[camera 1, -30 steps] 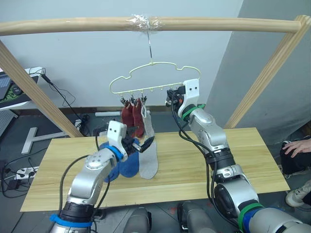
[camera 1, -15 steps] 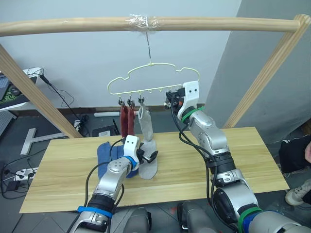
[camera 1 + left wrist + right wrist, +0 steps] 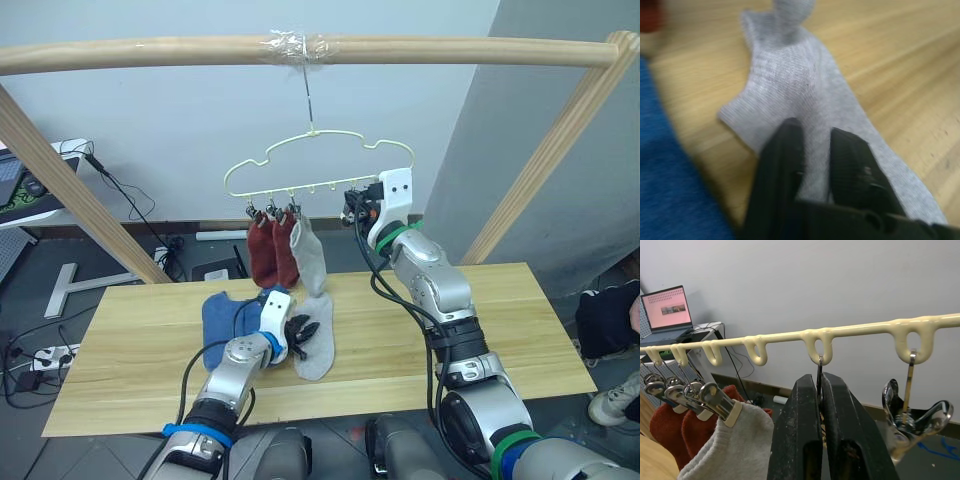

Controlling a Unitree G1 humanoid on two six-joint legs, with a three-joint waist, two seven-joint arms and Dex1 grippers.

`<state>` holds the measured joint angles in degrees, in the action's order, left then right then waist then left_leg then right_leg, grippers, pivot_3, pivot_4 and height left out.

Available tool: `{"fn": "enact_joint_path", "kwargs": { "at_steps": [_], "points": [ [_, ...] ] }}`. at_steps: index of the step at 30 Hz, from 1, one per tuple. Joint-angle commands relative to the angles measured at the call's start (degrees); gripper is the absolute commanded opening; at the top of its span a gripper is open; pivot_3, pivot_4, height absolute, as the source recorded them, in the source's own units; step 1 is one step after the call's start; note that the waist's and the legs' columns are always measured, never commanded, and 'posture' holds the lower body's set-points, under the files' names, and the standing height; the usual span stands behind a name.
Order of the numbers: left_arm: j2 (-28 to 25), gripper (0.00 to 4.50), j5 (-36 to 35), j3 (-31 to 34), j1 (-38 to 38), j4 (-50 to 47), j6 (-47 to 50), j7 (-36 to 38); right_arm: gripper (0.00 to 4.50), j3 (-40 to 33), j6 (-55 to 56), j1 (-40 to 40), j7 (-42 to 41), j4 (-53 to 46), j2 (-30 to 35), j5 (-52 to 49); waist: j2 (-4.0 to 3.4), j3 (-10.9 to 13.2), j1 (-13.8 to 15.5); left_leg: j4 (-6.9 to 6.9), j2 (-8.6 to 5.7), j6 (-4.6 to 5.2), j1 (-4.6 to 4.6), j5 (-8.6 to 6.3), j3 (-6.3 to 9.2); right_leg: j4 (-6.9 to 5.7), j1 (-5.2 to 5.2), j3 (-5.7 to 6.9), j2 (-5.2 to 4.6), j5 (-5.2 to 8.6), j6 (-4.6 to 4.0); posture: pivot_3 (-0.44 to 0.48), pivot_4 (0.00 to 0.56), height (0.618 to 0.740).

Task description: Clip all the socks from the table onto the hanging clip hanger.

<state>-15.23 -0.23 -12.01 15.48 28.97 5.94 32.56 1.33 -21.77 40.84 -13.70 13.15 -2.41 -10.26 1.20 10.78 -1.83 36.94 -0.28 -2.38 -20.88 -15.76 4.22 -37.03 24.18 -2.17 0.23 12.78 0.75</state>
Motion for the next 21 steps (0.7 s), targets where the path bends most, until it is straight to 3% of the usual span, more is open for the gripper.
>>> {"fn": "enact_joint_path", "kwargs": {
  "at_steps": [1,6,12,16,21],
  "points": [
    [-0.3,0.02,2.1,-2.5,-2.5,-2.0,-0.5,1.3,0.0,0.0,0.3,-0.1,-0.2,-2.3,0.2,-0.3,0.0,0.0,0.0,-0.01,0.0,0.0,0.0,0.0,0.01,0.0,0.0,0.0,-0.01,0.0,0.0,0.013,0.17,0.74],
    [-0.7,0.02,2.6,-2.9,-3.3,-5.6,-1.9,2.0,0.0,0.2,0.4,-0.2,-0.6,-2.4,0.5,-0.3,0.0,0.0,0.0,0.01,-0.01,0.0,0.0,0.0,0.05,-0.01,0.0,0.01,-0.04,0.0,0.0,0.022,0.164,0.74],
    [0.6,0.02,-4.8,0.5,-5.5,-15.8,1.1,5.7,0.0,-0.9,-1.1,0.4,-1.4,-2.8,1.5,-1.3,0.0,0.0,0.1,0.0,-0.01,0.0,-0.05,0.0,0.04,0.02,0.02,0.04,-0.05,0.0,0.0,0.02,0.16,0.74],
    [-0.7,0.02,-14.3,4.1,-9.3,-31.3,3.6,10.2,0.0,-6.2,-9.6,2.7,-1.4,-4.5,3.0,-7.7,0.0,0.0,0.0,-0.01,0.01,0.0,-0.05,0.0,0.06,0.02,0.02,0.01,-0.05,0.0,0.0,0.022,0.163,0.74],
    [-1.8,0.02,-17.8,6.4,-9.1,-38.7,9.0,8.6,0.0,-10.6,-23.5,3.7,-1.9,-8.4,5.2,-16.2,-0.01,0.0,0.2,0.01,-0.02,0.01,-0.04,0.0,0.06,0.02,-0.01,0.03,-0.05,0.01,0.01,0.024,0.167,0.74]
  ]
}}
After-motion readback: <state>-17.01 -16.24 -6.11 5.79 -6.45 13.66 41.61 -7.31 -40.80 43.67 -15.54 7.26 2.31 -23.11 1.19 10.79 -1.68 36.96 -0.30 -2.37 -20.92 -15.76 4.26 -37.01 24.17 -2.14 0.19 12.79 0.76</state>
